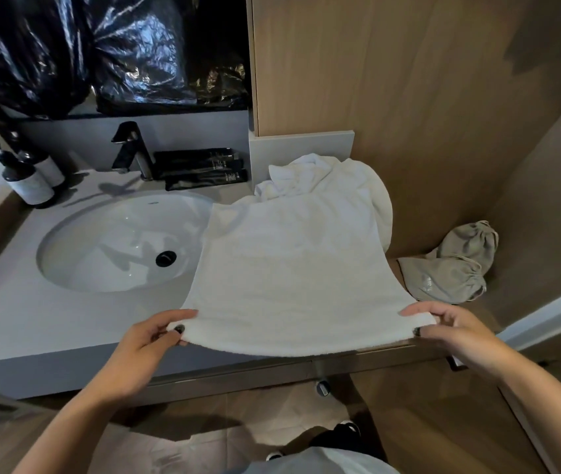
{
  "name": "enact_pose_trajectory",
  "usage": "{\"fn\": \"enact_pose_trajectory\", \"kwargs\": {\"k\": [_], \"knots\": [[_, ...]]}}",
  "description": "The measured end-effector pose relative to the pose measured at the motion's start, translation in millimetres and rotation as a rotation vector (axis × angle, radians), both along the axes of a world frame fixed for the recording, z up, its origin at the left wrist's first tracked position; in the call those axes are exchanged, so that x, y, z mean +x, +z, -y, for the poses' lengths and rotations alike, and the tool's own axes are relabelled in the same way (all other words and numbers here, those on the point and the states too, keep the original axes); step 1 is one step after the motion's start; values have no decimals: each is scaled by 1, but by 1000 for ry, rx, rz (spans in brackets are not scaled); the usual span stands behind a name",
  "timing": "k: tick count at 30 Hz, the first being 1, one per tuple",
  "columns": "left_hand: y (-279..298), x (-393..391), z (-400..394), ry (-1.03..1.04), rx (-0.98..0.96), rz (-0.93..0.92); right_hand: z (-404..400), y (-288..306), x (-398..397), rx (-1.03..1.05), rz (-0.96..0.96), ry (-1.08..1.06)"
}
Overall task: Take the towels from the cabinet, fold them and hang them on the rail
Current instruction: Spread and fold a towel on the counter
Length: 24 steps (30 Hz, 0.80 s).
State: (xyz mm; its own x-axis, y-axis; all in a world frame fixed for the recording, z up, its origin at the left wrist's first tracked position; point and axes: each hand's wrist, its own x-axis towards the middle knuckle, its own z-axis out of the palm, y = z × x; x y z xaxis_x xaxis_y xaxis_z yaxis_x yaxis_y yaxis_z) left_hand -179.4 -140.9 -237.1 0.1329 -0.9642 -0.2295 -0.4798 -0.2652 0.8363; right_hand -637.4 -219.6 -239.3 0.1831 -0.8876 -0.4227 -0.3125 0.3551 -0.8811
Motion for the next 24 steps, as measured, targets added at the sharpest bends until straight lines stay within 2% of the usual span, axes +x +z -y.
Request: {"fn": "enact_pose_trajectory", "kwargs": {"k": [3, 7, 11, 15, 21, 24], "knots": [[3, 4, -1, -57, 51, -34, 1, 5, -3, -45, -71, 89], [1, 5, -1, -20, -41, 73, 8, 6, 4, -161, -139, -8], [0, 10, 2, 65, -117, 54, 12, 10, 11, -233, 7, -201], [3, 7, 1, 121, -250, 35, 14, 12, 7, -413, -181, -246], [15, 1, 3, 160, -391, -76, 14, 25, 5, -436, -13, -253], [19, -7, 11, 196, -405, -89, 22, 25, 9, -463, -21, -258]]}}
